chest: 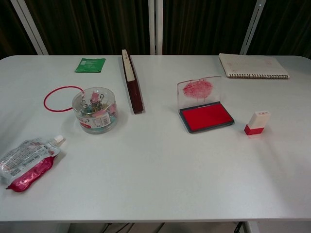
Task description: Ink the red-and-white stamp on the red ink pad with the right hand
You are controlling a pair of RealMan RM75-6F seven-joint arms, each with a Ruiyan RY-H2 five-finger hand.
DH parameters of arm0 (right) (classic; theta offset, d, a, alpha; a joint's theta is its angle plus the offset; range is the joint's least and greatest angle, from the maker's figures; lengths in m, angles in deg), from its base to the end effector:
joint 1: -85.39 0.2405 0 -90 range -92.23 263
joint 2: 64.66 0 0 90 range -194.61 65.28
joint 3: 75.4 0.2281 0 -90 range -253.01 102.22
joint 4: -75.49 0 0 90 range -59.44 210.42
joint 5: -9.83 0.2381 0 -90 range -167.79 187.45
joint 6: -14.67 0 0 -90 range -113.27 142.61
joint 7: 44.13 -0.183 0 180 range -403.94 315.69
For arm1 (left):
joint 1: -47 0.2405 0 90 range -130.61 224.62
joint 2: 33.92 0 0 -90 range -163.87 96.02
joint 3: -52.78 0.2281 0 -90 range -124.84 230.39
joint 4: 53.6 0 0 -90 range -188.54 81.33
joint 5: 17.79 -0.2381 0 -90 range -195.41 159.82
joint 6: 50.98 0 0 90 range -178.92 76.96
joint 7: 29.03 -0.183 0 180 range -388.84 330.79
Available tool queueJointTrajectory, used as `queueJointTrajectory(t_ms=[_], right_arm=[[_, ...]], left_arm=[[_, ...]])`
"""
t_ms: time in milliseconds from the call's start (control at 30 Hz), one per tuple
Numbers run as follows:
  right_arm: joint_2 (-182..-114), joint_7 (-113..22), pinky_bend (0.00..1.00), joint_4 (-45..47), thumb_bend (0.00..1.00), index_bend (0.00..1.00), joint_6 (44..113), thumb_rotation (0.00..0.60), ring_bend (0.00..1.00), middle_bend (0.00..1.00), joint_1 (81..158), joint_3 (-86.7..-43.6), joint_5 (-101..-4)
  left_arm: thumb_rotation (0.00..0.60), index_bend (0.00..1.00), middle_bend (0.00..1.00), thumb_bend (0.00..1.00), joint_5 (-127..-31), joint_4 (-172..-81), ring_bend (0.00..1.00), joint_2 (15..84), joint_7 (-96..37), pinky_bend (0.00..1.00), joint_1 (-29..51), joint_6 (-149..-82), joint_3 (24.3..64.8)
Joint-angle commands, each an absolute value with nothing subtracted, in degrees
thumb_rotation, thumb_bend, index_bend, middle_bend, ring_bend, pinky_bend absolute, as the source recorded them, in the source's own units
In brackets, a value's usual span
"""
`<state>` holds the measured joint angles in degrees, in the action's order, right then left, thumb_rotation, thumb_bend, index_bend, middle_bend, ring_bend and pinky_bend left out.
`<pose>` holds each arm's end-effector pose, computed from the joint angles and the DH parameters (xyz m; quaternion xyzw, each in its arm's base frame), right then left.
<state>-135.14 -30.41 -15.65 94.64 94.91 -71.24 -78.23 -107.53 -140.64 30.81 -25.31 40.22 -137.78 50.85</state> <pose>-0.2642 -0.2463 0.0754 0.6625 -0.3235 0.3575 0.5733 -0.2970 0.2276 0.1252 -0.6186 -0.3545 -0.4090 0.5696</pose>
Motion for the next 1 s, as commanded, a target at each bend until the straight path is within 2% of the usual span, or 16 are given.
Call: queueJointTrajectory(t_ms=[33, 333, 533, 633, 733, 1000], right_arm=[[-137.7, -25.5, 0.99, -15.1, 0.05, 0.0, 89.4, 0.6, 0.78, 0.11, 98.5, -71.0, -77.6], [-145.2, -16.1, 0.99, -11.7, 0.05, 0.0, 80.4, 0.6, 0.78, 0.11, 105.2, -68.9, -72.4], [-148.4, -13.2, 0.99, -9.8, 0.06, 0.01, 78.1, 0.6, 0.78, 0.13, 107.4, -68.1, -69.1], [-150.0, -13.2, 0.99, -8.6, 0.07, 0.09, 77.8, 0.6, 0.79, 0.19, 108.1, -68.1, -68.4], [-151.4, -13.0, 1.0, -7.3, 0.07, 0.14, 77.3, 0.6, 0.79, 0.24, 108.9, -68.3, -68.1], [-154.6, -13.6, 1.0, -3.9, 0.12, 0.28, 76.1, 0.6, 0.79, 0.32, 110.5, -68.6, -66.9]], left_arm=[[0.553, 0.05, 0.08, 0.04, -107.5, -140.8, 0.08, 30.7, -25.3, 0.19, 40.2, -137.5, 51.0], [0.556, 0.05, 0.08, 0.04, -107.6, -141.0, 0.08, 30.5, -25.4, 0.19, 40.9, -137.9, 51.6], [0.554, 0.05, 0.08, 0.04, -107.5, -140.5, 0.08, 30.5, -24.9, 0.19, 41.3, -138.3, 51.7], [0.554, 0.05, 0.08, 0.04, -107.6, -140.3, 0.08, 30.6, -24.8, 0.19, 41.3, -138.3, 51.7], [0.555, 0.05, 0.08, 0.04, -107.8, -140.2, 0.08, 30.6, -25.0, 0.19, 41.2, -138.3, 51.7], [0.554, 0.05, 0.08, 0.04, -107.8, -140.3, 0.08, 30.6, -25.1, 0.19, 41.1, -138.1, 51.7]])
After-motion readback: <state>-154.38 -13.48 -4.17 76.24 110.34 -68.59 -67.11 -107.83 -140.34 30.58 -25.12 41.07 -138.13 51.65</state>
